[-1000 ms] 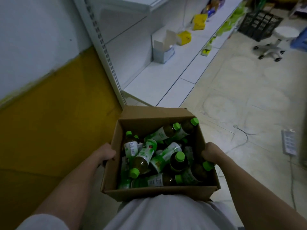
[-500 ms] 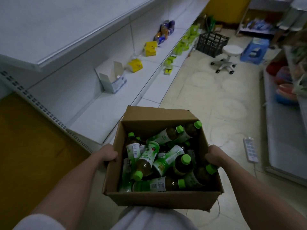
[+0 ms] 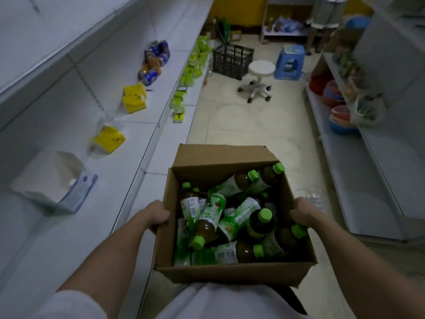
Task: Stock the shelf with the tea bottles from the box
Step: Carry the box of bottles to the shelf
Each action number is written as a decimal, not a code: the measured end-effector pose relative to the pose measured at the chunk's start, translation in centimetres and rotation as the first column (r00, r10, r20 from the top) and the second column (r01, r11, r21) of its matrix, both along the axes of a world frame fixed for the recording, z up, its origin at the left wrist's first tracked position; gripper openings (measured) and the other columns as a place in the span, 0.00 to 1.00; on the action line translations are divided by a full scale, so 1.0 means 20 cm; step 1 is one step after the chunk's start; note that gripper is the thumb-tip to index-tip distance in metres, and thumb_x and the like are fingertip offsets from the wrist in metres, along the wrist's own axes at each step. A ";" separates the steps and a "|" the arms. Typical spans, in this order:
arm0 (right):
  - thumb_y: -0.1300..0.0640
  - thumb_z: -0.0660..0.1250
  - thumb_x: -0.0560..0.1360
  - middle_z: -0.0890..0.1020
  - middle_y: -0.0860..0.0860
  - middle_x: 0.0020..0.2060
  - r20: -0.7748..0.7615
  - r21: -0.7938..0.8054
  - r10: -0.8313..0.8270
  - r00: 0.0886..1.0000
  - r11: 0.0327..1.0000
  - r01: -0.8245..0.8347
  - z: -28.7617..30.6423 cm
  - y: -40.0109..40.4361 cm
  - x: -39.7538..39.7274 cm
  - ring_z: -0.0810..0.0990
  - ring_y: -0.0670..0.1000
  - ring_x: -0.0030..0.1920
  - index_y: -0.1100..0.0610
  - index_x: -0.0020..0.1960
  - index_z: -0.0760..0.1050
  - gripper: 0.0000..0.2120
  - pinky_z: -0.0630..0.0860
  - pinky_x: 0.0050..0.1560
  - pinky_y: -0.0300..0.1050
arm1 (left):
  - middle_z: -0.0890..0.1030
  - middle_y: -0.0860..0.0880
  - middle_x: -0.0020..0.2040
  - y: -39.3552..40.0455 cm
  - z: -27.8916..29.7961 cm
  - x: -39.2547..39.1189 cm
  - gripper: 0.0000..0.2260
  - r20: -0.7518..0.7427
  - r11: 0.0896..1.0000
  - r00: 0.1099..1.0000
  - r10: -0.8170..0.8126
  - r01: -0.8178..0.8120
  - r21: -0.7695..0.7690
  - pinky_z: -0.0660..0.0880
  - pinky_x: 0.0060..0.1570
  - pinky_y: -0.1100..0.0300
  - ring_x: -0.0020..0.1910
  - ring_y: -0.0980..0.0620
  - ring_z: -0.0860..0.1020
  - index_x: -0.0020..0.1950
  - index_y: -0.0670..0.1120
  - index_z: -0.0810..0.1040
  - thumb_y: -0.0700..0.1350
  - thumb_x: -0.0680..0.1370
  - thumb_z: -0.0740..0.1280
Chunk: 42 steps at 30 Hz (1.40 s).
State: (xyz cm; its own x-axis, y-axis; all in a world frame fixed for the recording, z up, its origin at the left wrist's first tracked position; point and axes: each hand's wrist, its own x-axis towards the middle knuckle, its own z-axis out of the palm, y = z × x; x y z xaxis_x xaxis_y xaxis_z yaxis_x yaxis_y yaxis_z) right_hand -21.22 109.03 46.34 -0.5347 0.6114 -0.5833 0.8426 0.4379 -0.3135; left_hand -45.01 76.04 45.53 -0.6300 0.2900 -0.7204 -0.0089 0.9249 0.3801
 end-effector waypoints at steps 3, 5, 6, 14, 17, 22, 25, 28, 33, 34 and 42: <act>0.61 0.63 0.75 0.79 0.62 0.56 0.044 -0.013 -0.012 0.999 1.000 0.013 -0.01 0.18 -0.12 0.79 0.59 0.55 0.66 0.61 0.72 0.17 0.79 0.53 0.50 | 0.81 0.36 0.51 0.23 -0.03 -0.16 0.10 0.041 0.999 0.999 -0.027 0.028 -0.027 0.82 0.45 0.48 0.48 0.37 0.82 0.54 0.35 0.75 0.37 0.76 0.62; 0.60 0.63 0.75 0.78 0.62 0.58 0.069 -0.050 -0.033 0.997 0.998 0.036 -0.05 0.30 -0.20 0.78 0.58 0.56 0.65 0.63 0.70 0.18 0.78 0.54 0.49 | 0.80 0.36 0.50 0.38 -0.04 -0.26 0.08 0.047 0.997 0.997 -0.062 0.063 -0.040 0.81 0.47 0.49 0.50 0.37 0.81 0.53 0.35 0.75 0.37 0.76 0.61; 0.60 0.63 0.75 0.77 0.62 0.58 0.078 -0.068 -0.043 0.996 0.997 0.048 -0.08 0.37 -0.24 0.78 0.58 0.56 0.65 0.63 0.70 0.17 0.78 0.54 0.49 | 0.80 0.36 0.51 0.47 -0.05 -0.31 0.09 0.045 0.996 0.996 -0.071 0.073 -0.046 0.80 0.48 0.50 0.51 0.37 0.81 0.53 0.35 0.75 0.37 0.76 0.61; 0.62 0.63 0.72 0.77 0.58 0.47 0.025 -0.080 0.068 0.997 0.995 -0.066 -0.20 1.13 -0.74 0.79 0.58 0.49 0.64 0.53 0.73 0.10 0.72 0.41 0.44 | 0.80 0.36 0.45 1.12 -0.10 -0.67 0.07 0.037 0.995 0.997 0.072 -0.069 -0.068 0.82 0.43 0.45 0.45 0.36 0.82 0.52 0.35 0.73 0.36 0.76 0.61; 0.62 0.64 0.71 0.76 0.58 0.44 -0.003 -0.024 0.143 0.990 0.989 -0.143 -0.10 1.48 -0.95 0.78 0.58 0.45 0.62 0.46 0.71 0.05 0.69 0.33 0.41 | 0.81 0.35 0.45 1.41 -0.05 -0.78 0.07 -0.019 0.993 0.993 0.115 -0.116 -0.034 0.82 0.41 0.45 0.45 0.35 0.82 0.51 0.34 0.74 0.35 0.75 0.61; 0.62 0.64 0.71 0.78 0.60 0.46 -0.036 0.047 0.179 0.983 0.983 -0.178 0.09 2.02 -1.31 0.80 0.60 0.48 0.64 0.50 0.74 0.09 0.74 0.37 0.45 | 0.81 0.32 0.47 1.88 0.04 -1.04 0.09 -0.063 0.986 0.985 0.163 -0.161 0.035 0.82 0.37 0.47 0.43 0.35 0.82 0.52 0.32 0.75 0.35 0.75 0.62; 0.63 0.63 0.72 0.77 0.59 0.43 -0.034 0.045 0.231 0.972 0.972 -0.229 0.13 2.24 -1.53 0.79 0.58 0.44 0.63 0.47 0.73 0.05 0.71 0.32 0.42 | 0.81 0.33 0.47 2.07 0.04 -1.21 0.10 -0.048 0.975 0.975 0.216 -0.212 0.064 0.82 0.34 0.49 0.41 0.36 0.82 0.52 0.32 0.76 0.36 0.74 0.64; 0.63 0.63 0.72 0.77 0.58 0.44 -0.024 0.031 0.246 0.969 0.969 -0.246 0.08 2.43 -1.76 0.80 0.59 0.46 0.62 0.47 0.71 0.05 0.70 0.31 0.42 | 0.81 0.33 0.46 2.22 -0.03 -1.40 0.10 -0.027 0.968 0.969 0.247 -0.245 0.047 0.82 0.34 0.48 0.41 0.36 0.82 0.52 0.32 0.76 0.37 0.74 0.64; 0.63 0.64 0.73 0.79 0.61 0.51 -0.015 -0.038 0.203 0.979 0.978 -0.203 -0.08 2.74 -2.24 0.80 0.59 0.52 0.64 0.56 0.73 0.12 0.81 0.49 0.52 | 0.80 0.37 0.44 2.54 -0.15 -1.87 0.11 -0.022 0.971 0.971 0.237 -0.236 0.028 0.80 0.30 0.52 0.39 0.39 0.81 0.52 0.33 0.76 0.38 0.73 0.64; 0.62 0.64 0.74 0.79 0.61 0.52 -0.018 -0.035 0.191 0.981 0.981 -0.191 -0.11 2.82 -2.36 0.80 0.59 0.52 0.65 0.58 0.73 0.14 0.80 0.52 0.54 | 0.80 0.36 0.45 2.61 -0.17 -1.99 0.11 -0.027 0.971 0.971 0.239 -0.238 0.032 0.81 0.31 0.51 0.40 0.38 0.81 0.52 0.32 0.76 0.38 0.73 0.63; 0.62 0.64 0.71 0.80 0.60 0.48 0.016 -0.012 0.227 0.974 0.974 -0.227 -0.09 3.32 -3.18 0.81 0.59 0.49 0.64 0.51 0.75 0.10 0.77 0.41 0.48 | 0.80 0.35 0.47 3.09 -0.15 -2.83 0.12 -0.042 0.983 0.982 0.186 -0.186 -0.007 0.79 0.39 0.52 0.44 0.39 0.81 0.53 0.31 0.78 0.37 0.74 0.63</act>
State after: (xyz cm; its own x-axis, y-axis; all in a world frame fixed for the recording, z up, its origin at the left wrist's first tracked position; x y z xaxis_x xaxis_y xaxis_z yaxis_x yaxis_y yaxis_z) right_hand -84.76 175.37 44.56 -0.6488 0.4693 -0.5990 0.7268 0.6156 -0.3048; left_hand -101.60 137.78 42.60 -0.7013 0.1571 -0.6953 -0.1656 0.9128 0.3733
